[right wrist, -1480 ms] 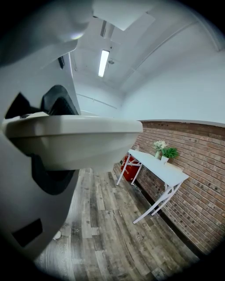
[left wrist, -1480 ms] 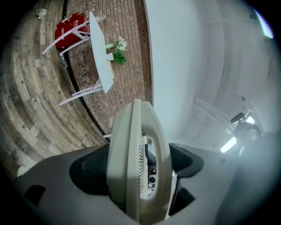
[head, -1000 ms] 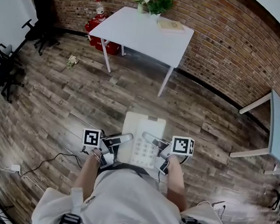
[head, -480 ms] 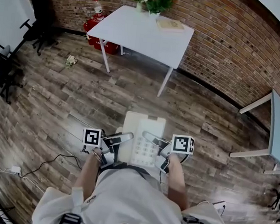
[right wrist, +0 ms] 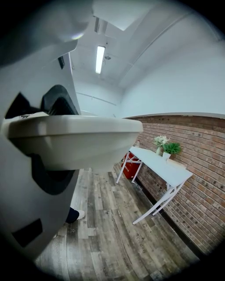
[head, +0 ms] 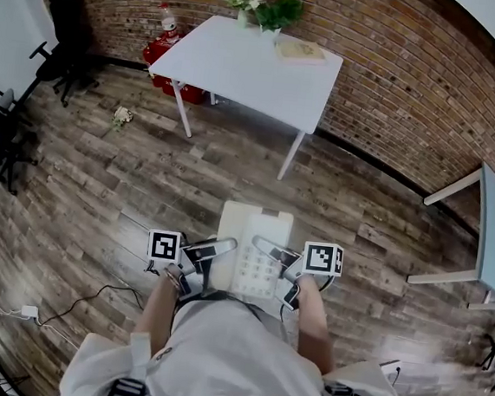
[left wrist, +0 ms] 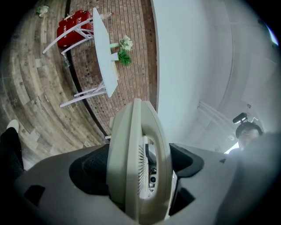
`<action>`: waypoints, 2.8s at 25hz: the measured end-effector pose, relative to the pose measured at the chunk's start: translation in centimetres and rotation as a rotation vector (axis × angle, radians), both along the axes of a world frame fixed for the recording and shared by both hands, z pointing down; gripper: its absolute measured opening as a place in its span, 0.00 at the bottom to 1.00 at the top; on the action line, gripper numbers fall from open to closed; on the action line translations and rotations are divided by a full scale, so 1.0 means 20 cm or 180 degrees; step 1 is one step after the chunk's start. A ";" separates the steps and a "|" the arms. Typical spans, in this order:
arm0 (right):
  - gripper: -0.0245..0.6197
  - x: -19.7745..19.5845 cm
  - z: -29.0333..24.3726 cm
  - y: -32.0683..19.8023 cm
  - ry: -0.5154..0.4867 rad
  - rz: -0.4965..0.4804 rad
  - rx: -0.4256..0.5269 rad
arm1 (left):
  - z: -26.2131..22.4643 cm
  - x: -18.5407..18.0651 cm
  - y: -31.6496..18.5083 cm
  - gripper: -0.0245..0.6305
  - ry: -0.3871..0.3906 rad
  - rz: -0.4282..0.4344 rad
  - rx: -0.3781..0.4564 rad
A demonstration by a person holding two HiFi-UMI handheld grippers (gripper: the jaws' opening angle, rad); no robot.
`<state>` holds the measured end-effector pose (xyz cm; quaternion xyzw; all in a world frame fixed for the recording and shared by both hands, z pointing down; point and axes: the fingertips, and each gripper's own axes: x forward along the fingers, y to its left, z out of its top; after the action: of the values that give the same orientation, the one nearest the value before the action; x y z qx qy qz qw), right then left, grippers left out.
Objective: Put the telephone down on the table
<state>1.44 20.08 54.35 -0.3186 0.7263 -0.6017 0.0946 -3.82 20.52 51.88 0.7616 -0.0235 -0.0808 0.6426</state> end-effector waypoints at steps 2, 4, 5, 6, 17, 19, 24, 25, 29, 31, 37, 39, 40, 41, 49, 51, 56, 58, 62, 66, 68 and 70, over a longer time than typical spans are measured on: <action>0.42 0.01 0.00 -0.06 0.0002 0.0008 0.0004 | -0.01 0.01 -0.06 0.66 0.0037 0.0025 0.0032; 0.42 0.02 -0.01 -0.13 -0.0003 0.0025 0.0005 | -0.02 0.02 -0.13 0.66 0.0055 0.0050 0.0079; 0.42 0.02 -0.01 -0.16 -0.0007 0.0035 0.0002 | -0.03 0.02 -0.17 0.66 0.0053 0.0058 0.0078; 0.42 0.01 -0.01 -0.20 -0.0010 0.0045 -0.0001 | -0.03 0.02 -0.20 0.66 0.0045 0.0065 0.0071; 0.42 -0.01 -0.05 -0.61 -0.0012 0.0215 -0.0003 | -0.07 -0.01 -0.63 0.66 0.0033 0.0178 0.0070; 0.42 -0.03 -0.05 -0.67 -0.0003 0.0251 -0.0009 | -0.06 -0.03 -0.70 0.66 0.0040 0.0198 0.0054; 0.42 -0.06 -0.06 -0.84 0.0010 0.0364 -0.0013 | -0.06 -0.07 -0.87 0.66 0.0048 0.0224 0.0041; 0.42 -0.07 -0.06 -0.87 0.0012 0.0382 -0.0011 | -0.06 -0.08 -0.91 0.66 0.0033 0.0234 0.0043; 0.42 -0.13 -0.06 -0.99 0.0033 0.0421 -0.0015 | -0.07 -0.13 -1.04 0.66 0.0077 0.0262 0.0019; 0.42 -0.15 -0.06 -1.05 0.0041 0.0435 -0.0009 | -0.06 -0.16 -1.10 0.66 0.0060 0.0268 0.0025; 0.42 -0.20 -0.04 -1.21 0.0040 0.0495 -0.0056 | -0.06 -0.21 -1.27 0.66 0.0093 0.0323 0.0044; 0.42 -0.23 -0.03 -1.26 0.0039 0.0508 -0.0065 | -0.04 -0.24 -1.31 0.66 0.0059 0.0328 -0.0005; 0.42 -0.24 -0.03 -1.29 0.0033 0.0519 -0.0070 | -0.03 -0.25 -1.34 0.66 0.0037 0.0338 -0.0010; 0.42 -0.25 -0.02 -1.31 0.0025 0.0533 -0.0076 | -0.03 -0.26 -1.37 0.66 0.0028 0.0353 -0.0013; 0.42 -0.24 -0.01 -1.42 0.0022 0.0580 -0.0076 | -0.02 -0.25 -1.48 0.66 0.0004 0.0399 -0.0020; 0.42 -0.23 0.00 -1.43 -0.0008 0.0595 -0.0120 | -0.02 -0.24 -1.50 0.66 -0.0021 0.0415 -0.0015; 0.42 -0.22 0.01 -1.44 0.0030 0.0592 -0.0129 | -0.03 -0.23 -1.51 0.66 0.0010 0.0428 0.0009; 0.42 -0.20 0.02 -1.46 0.0103 0.0570 -0.0086 | -0.04 -0.22 -1.53 0.66 0.0027 0.0406 0.0019; 0.42 -0.16 0.03 -1.52 0.0071 0.0525 -0.0013 | -0.02 -0.18 -1.58 0.66 -0.0031 0.0354 -0.0008; 0.42 -0.14 0.04 -1.61 -0.0144 0.0526 -0.0139 | 0.02 -0.14 -1.67 0.66 -0.0115 0.0347 -0.0024; 0.42 -0.12 0.06 -1.66 -0.0164 0.0509 -0.0180 | 0.03 -0.11 -1.72 0.66 -0.0106 0.0335 -0.0053; 0.42 -0.07 0.09 -1.72 -0.0090 0.0475 -0.0176 | 0.03 -0.07 -1.78 0.66 -0.0071 0.0310 -0.0074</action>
<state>-0.03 -14.33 56.10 -0.3658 0.6822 -0.6172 0.1405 -5.27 -15.00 52.45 0.7552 0.0055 -0.0406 0.6542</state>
